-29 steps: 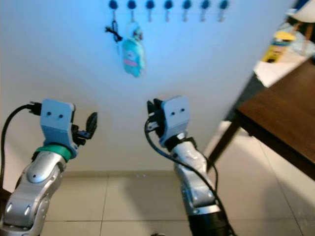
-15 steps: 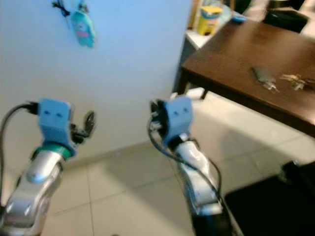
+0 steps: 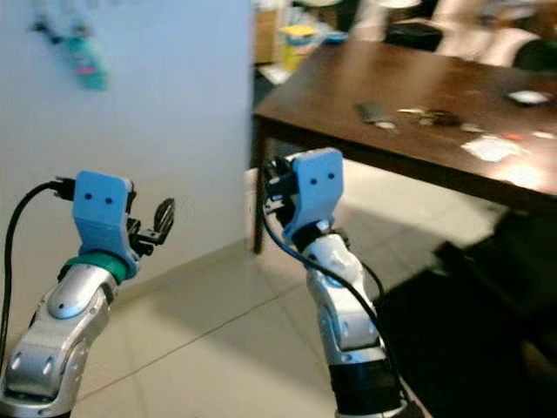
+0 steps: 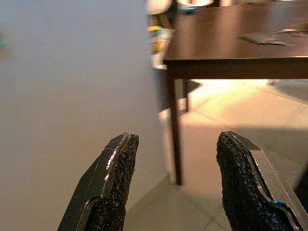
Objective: Hang keys on a hook
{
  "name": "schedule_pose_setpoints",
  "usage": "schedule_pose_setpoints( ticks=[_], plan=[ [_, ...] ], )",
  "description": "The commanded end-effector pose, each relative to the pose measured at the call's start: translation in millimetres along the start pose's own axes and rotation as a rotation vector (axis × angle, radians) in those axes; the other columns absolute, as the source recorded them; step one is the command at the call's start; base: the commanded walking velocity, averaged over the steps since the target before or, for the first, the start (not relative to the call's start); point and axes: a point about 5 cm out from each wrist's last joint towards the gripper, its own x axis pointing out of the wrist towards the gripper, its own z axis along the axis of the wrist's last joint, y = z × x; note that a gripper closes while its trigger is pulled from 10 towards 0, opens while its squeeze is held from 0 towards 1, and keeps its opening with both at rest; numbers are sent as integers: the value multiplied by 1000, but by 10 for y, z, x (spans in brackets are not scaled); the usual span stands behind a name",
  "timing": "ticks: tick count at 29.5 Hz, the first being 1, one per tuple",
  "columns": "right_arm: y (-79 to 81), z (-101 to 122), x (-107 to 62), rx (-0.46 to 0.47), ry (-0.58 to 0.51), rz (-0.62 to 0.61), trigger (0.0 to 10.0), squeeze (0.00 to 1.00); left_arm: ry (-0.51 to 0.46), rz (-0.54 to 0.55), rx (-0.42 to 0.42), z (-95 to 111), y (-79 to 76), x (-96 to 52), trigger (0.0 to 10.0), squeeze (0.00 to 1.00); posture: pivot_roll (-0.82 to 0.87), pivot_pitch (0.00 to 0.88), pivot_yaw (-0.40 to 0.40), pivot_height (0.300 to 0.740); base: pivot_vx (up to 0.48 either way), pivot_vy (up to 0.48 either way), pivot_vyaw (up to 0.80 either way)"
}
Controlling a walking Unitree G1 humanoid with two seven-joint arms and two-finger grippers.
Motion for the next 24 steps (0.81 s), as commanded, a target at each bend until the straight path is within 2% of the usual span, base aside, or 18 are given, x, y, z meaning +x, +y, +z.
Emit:
schedule_pose_setpoints(
  ticks=[1,8,11,17,24],
  plan=[
    [-3,-65,-22,15,22,-6,10000,0,-7,-9,12,1,-14,-8,10000,0,-39,85,77,740,0,0,-800],
    [3,-73,-29,14,26,-8,10000,0,-21,-13,20,10,-20,-7,10000,0,-41,85,80,740,106,0,-800],
    [-2,-81,-37,-5,26,-9,10000,0,-32,-15,27,16,-23,0,10000,0,-40,84,79,740,441,0,-538],
    [13,-95,-36,-9,29,-2,10000,0,-26,-15,29,14,-22,-1,10000,0,-39,83,79,740,442,0,0],
    [14,-102,-27,-7,32,3,10000,0,-22,-15,34,6,-20,-4,10000,0,-37,79,77,740,442,0,-744]
  ],
)
